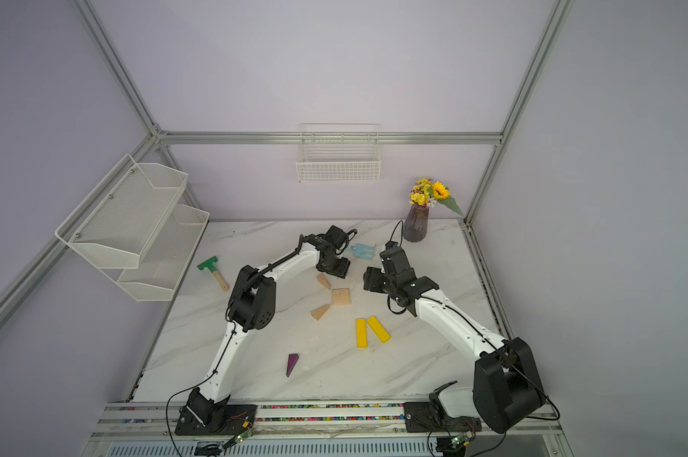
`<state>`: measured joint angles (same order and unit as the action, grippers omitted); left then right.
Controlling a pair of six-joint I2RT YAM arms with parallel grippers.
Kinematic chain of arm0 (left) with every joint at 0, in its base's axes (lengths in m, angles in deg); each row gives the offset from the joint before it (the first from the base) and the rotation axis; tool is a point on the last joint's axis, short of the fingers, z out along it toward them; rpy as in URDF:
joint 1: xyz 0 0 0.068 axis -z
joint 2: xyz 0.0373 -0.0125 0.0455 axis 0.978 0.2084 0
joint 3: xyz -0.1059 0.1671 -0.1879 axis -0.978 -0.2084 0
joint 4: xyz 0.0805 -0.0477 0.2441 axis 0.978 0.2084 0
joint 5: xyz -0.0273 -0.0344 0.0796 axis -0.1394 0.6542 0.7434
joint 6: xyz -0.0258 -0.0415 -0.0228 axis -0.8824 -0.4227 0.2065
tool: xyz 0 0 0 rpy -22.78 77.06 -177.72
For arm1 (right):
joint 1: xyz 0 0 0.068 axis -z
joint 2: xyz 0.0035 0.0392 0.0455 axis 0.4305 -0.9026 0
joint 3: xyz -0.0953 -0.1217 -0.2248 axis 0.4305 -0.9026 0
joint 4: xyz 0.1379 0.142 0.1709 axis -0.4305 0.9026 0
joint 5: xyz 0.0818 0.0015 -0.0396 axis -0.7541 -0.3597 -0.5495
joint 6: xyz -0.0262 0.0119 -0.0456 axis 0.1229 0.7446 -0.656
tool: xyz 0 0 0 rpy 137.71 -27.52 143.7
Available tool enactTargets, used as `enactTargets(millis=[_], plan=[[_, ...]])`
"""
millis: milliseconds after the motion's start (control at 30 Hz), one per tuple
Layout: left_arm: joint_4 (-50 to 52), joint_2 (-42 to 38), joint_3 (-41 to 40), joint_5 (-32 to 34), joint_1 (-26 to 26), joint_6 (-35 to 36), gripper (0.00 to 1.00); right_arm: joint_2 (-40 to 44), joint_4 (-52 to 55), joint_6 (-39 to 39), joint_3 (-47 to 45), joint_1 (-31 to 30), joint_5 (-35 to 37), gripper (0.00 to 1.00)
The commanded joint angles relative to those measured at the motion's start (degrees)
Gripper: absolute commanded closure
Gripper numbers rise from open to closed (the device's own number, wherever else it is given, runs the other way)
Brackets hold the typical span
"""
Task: Assemble a small pinwheel with building blocks
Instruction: Assemble the building block at the center of the board.
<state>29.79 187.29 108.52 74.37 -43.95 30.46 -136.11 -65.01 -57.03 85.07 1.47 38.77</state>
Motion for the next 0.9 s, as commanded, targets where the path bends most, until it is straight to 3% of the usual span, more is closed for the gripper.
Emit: enactTargets(millis=[0, 200, 300, 867], plan=[[0.98, 0.25, 2.80, 0.37, 0.74, 0.68, 0.43, 0.71, -1.31, 0.33, -0.76, 0.48, 0.10, 0.29], [-1.48, 1.20, 3.28, -0.56, 2.61, 2.58, 0.67, 0.65, -1.82, 0.42, -1.37, 0.65, -0.23, 0.29], [-1.68, 1.33, 3.15, -1.36, 3.31, 2.61, 0.74, 0.61, -1.96, 0.51, -1.62, 0.74, -0.26, 0.29], [-1.85, 1.06, 2.45, -2.06, 5.27, 2.57, 0.77, 0.57, -2.40, 0.51, -2.22, 0.83, -0.69, 0.28]])
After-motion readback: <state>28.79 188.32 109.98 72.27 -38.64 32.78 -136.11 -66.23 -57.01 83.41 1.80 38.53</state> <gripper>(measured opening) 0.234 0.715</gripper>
